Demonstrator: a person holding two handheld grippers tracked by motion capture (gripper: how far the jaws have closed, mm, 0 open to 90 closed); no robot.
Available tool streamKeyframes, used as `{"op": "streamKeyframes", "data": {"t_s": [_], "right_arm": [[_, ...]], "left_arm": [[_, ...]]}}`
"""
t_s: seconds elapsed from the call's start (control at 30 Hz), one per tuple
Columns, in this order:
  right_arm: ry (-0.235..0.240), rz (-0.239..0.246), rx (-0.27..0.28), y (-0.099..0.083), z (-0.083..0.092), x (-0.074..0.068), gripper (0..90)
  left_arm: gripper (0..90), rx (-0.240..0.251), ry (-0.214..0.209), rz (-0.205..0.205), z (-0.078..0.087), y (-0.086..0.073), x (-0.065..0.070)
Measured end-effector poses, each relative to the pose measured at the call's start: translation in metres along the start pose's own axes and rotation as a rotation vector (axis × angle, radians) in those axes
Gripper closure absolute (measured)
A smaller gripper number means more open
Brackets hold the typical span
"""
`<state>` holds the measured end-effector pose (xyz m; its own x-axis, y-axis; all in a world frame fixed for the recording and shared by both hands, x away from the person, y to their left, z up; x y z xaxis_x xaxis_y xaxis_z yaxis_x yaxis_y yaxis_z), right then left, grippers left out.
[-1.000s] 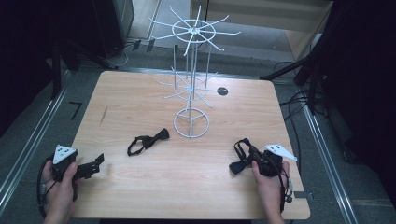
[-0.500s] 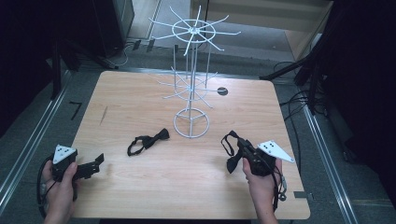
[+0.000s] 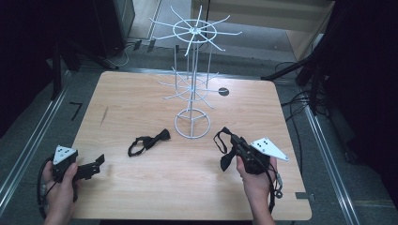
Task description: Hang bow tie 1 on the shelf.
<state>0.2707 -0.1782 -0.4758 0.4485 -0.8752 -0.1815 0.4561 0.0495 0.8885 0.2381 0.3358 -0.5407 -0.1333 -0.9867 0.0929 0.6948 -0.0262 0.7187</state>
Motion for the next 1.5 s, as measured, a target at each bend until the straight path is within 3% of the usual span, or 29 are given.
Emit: {"op": "streamKeyframes", "data": {"t_s": [0.3,0.67,1.1,1.5], "right_arm": [[0.013,0.011,0.018,0.01,0.0,-0.005,90.0],[0.032,0.017,0.058,0.033,0.004,-0.01,90.0],[0.057,0.053,0.09,0.061,0.005,-0.024,90.0],[0.067,0.06,0.11,0.074,0.004,-0.031,90.0]], "left_arm": [[0.0,0.003,0.001,-0.002,0.0,0.0,0.0],[0.0,-0.001,0.0,-0.002,0.0,0.0,0.0],[0.0,0.005,0.001,-0.003,0.0,0.0,0.0],[0.0,-0.001,-0.001,-0.003,0.0,0.0,0.0]]}}
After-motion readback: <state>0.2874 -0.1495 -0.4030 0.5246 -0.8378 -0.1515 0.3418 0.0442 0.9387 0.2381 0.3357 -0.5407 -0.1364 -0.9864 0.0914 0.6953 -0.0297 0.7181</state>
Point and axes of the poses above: each handheld gripper's, and its own axes: z roughly backward along the jaws, y roughly out of its top, x roughly to its right, the point moved 3 cm from there along -z, roughly forward along the jaws, and after that the axes turned 8 degrees about -x, right-handed, at the moved point
